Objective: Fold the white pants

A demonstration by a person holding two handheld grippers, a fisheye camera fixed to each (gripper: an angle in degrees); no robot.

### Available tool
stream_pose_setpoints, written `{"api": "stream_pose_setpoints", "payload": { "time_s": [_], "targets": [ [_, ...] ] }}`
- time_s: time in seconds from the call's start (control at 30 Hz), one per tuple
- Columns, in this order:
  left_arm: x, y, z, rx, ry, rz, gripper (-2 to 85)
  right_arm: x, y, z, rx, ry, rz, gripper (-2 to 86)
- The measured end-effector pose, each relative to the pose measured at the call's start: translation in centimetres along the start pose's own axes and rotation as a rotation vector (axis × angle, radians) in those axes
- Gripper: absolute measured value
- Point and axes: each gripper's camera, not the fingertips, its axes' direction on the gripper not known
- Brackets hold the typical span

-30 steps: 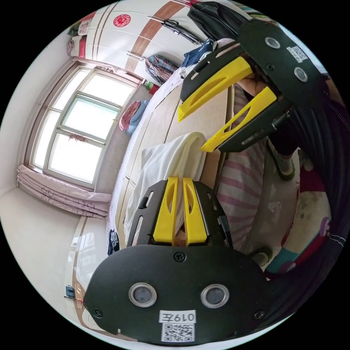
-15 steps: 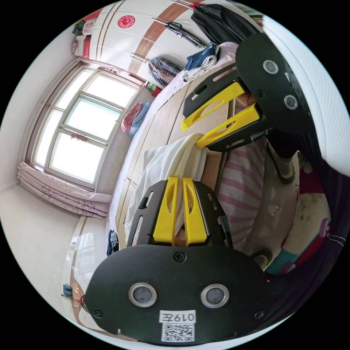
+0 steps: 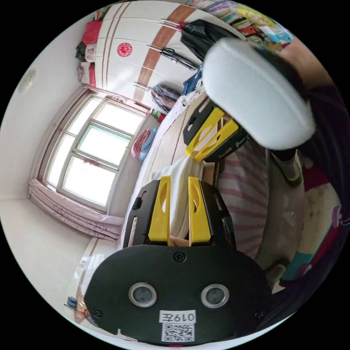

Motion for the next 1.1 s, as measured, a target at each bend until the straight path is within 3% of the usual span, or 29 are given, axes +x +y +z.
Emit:
{"api": "stream_pose_setpoints", "payload": {
  "time_s": [0.47, 0.6, 0.8, 1.1],
  "targets": [
    [1.4, -0.7, 3.2, -0.062, 0.036, 0.131, 2.0, -0.5, -0.8, -3.4, 0.038, -0.013, 0.001, 2.7],
    [1.2, -0.2, 4.2, -0.063, 0.101, 0.143, 1.5, -1.9, -1.3, -4.6, 0.024, 0.051, -0.108, 2.2],
    [-0.2, 1.8, 6.3, -0.047, 0.287, 0.068, 1.0, -2.3, -1.7, -6.6, 0.036, -0.010, -0.185, 1.3],
    [3.8, 4.5, 8.1, -0.052, 0.159, 0.124, 1.1, -0.6, -3.4, -10.1, 0.037, -0.066, -0.151, 0.9]
  ]
}}
